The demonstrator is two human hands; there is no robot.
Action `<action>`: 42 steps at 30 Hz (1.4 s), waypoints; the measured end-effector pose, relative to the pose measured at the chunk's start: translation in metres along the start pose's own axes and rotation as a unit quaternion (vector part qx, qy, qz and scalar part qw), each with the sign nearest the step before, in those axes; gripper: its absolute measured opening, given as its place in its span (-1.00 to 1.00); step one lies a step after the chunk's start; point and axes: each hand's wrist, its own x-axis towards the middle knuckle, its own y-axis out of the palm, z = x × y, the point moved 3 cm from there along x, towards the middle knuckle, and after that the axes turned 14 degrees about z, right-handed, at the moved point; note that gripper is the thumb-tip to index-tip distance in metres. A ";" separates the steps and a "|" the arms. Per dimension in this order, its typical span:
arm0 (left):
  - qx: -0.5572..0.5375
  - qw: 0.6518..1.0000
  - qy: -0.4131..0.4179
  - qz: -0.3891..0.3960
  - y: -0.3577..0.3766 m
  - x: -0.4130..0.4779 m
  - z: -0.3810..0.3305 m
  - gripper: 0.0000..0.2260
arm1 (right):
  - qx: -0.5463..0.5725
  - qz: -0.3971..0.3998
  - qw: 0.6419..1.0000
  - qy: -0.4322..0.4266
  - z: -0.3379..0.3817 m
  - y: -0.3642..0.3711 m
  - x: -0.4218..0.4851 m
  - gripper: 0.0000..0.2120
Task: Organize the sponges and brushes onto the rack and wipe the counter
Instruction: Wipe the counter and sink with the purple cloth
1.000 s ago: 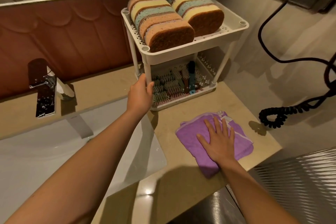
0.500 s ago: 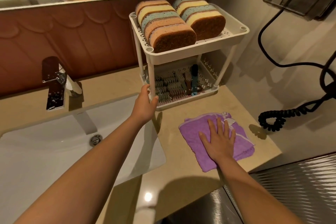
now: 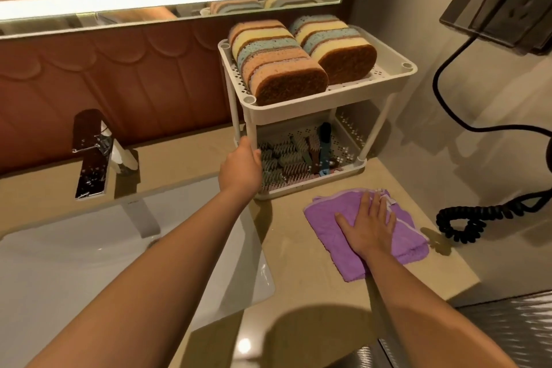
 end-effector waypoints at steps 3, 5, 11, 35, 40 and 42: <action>0.018 0.999 0.024 -0.011 0.002 0.001 0.001 -0.74 | -0.004 0.008 1.000 -0.009 0.001 -0.008 0.019 -0.12; 0.027 0.999 0.042 -0.013 0.002 -0.001 0.003 -0.74 | -0.013 0.015 1.000 -0.015 0.005 -0.014 0.030 -0.12; 0.019 0.999 0.049 -0.007 0.003 -0.001 0.004 -0.73 | -0.059 0.015 0.995 -0.078 0.044 -0.003 0.026 -0.12; 0.029 0.997 0.066 0.019 0.002 0.002 0.007 -0.73 | -0.176 0.062 0.897 -0.400 0.150 0.048 -0.061 -0.24; 0.035 0.997 0.062 0.016 0.002 0.001 0.007 -0.75 | -0.168 0.045 0.871 -0.459 0.138 0.053 -0.061 -0.26; 0.036 0.997 0.063 0.013 0.002 0.002 0.007 -0.75 | -0.149 0.033 0.881 -0.448 0.131 0.053 -0.062 -0.24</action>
